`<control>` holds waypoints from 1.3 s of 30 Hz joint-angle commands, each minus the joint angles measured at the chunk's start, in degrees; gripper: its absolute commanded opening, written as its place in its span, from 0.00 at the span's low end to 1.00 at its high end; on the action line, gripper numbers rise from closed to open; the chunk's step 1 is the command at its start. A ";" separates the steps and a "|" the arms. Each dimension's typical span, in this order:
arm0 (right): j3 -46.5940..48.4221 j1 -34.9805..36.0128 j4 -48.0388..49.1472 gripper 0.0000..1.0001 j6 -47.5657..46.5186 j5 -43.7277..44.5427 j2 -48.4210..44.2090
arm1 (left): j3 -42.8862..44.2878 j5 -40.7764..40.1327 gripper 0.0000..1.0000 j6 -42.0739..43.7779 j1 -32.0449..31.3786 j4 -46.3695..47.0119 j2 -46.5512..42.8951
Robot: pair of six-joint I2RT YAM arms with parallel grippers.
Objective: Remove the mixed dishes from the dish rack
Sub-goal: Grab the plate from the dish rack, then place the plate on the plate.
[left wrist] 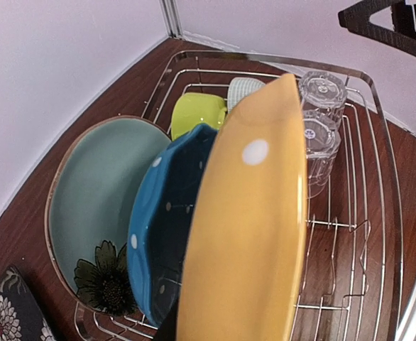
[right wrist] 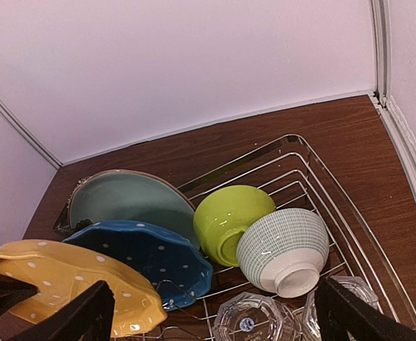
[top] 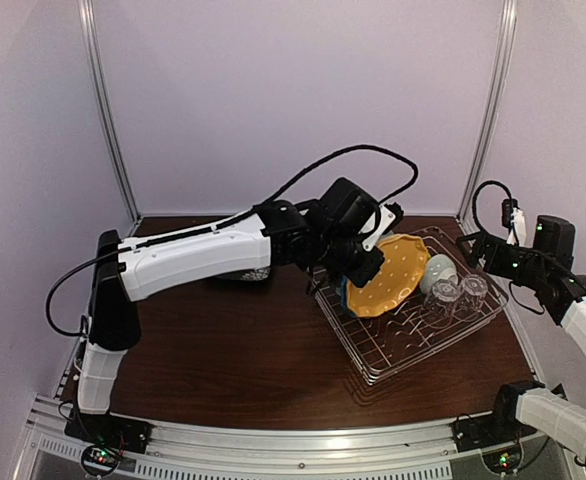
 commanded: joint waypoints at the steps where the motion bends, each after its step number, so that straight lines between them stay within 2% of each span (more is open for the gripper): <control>1: -0.10 -0.17 -0.18 1.00 0.17 0.92 -0.98 | 2.68 3.55 0.00 -1.02 -1.00 9.93 -6.97; 15: 0.15 -0.17 -0.26 1.00 0.40 0.86 -0.99 | 1.27 1.74 0.00 0.05 -0.56 9.98 -12.14; 20: 0.09 -0.18 -0.27 1.00 0.56 0.77 -1.11 | -2.54 5.92 0.00 -2.89 2.39 11.70 -16.36; 27: -0.20 -0.17 -0.35 1.00 0.51 0.60 -1.21 | -12.05 17.23 0.00 -10.36 11.27 18.12 -23.50; 39: -0.55 -0.17 -0.32 1.00 0.44 0.17 -1.29 | -34.16 23.38 0.00 -20.20 29.53 30.47 -33.99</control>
